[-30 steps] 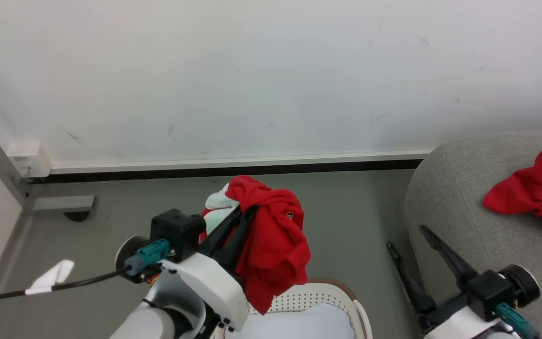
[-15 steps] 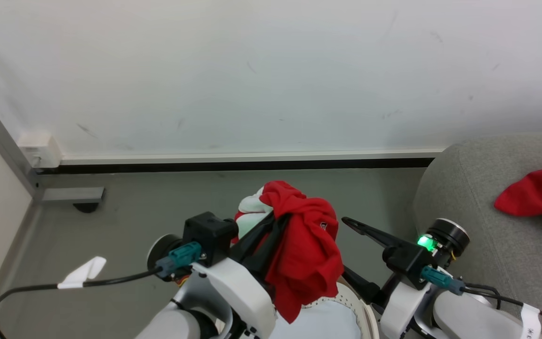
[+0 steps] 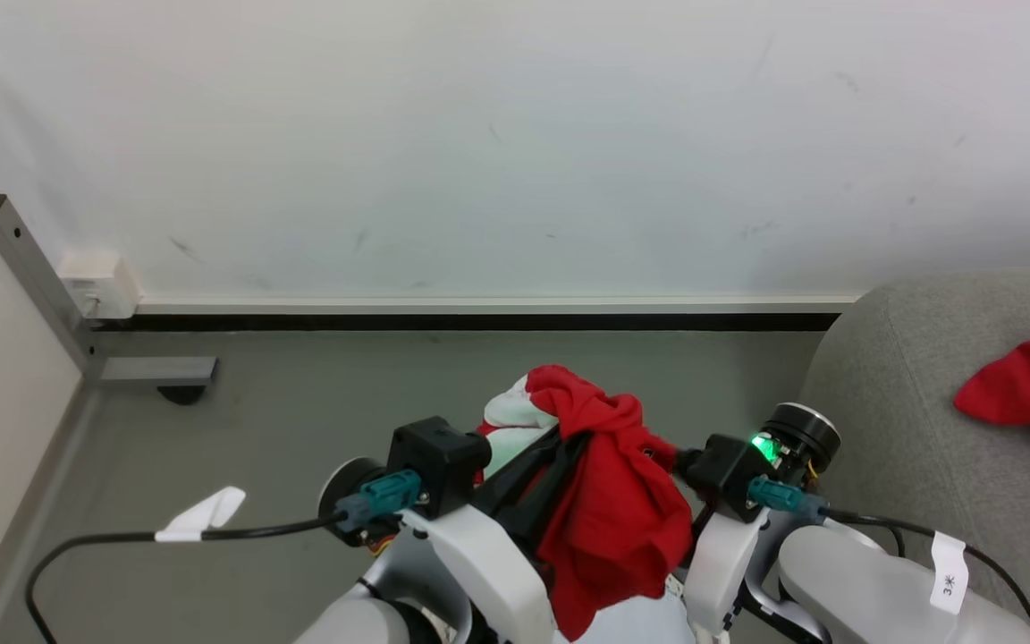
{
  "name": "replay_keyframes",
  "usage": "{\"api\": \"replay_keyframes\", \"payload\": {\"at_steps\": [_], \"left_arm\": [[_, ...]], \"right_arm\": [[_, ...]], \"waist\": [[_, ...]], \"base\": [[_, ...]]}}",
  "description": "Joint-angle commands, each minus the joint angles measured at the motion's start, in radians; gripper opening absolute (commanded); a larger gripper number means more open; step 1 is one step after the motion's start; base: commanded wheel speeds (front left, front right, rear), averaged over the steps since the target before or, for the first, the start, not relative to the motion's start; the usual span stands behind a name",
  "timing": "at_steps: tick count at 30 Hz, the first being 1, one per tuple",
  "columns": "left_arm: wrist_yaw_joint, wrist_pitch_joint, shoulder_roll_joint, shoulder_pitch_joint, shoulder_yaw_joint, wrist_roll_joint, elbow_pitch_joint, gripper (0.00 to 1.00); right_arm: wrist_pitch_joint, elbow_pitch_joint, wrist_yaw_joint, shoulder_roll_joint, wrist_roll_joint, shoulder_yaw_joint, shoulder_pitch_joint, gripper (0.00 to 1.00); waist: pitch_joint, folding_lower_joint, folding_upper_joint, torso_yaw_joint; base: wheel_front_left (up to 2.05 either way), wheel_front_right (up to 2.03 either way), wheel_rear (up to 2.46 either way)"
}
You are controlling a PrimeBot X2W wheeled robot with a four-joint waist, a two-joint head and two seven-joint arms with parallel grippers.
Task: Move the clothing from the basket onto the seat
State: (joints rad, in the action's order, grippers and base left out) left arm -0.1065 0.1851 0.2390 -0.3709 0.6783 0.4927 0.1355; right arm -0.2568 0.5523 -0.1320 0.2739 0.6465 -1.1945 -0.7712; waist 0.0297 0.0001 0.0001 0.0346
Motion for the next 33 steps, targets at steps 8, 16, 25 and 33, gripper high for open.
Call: {"api": "replay_keyframes", "payload": {"at_steps": [8, 16, 25, 33], "left_arm": [[-0.013, -0.014, 0.008, 0.007, -0.008, 0.003, -0.023, 1.00], [-0.017, -0.052, 0.009, 0.019, -0.012, -0.002, -0.071, 1.00], [-0.025, -0.077, 0.004, 0.022, -0.018, 0.005, -0.111, 1.00], [-0.026, -0.094, -0.004, 0.012, -0.015, 0.007, -0.121, 1.00]], "right_arm": [[-0.009, 0.007, 0.003, 0.015, 0.068, 0.072, -0.004, 0.00], [-0.009, -0.012, 0.003, 0.037, 0.033, 0.191, 0.033, 0.00], [-0.009, -0.036, 0.003, 0.060, -0.008, 0.291, 0.066, 0.00], [-0.009, -0.056, 0.003, 0.086, -0.029, 0.364, 0.082, 0.00]], "waist": [[-0.003, -0.0001, -0.0001, 0.000], [-0.007, -0.0001, -0.0001, 0.025], [-0.017, -0.0001, -0.0001, 0.089], [-0.041, -0.0001, -0.0001, 0.211]], "base": [[0.00, 0.00, 0.00], [0.00, 0.00, 0.00], [0.00, 0.00, 0.00], [0.00, 0.00, 0.00]]}}
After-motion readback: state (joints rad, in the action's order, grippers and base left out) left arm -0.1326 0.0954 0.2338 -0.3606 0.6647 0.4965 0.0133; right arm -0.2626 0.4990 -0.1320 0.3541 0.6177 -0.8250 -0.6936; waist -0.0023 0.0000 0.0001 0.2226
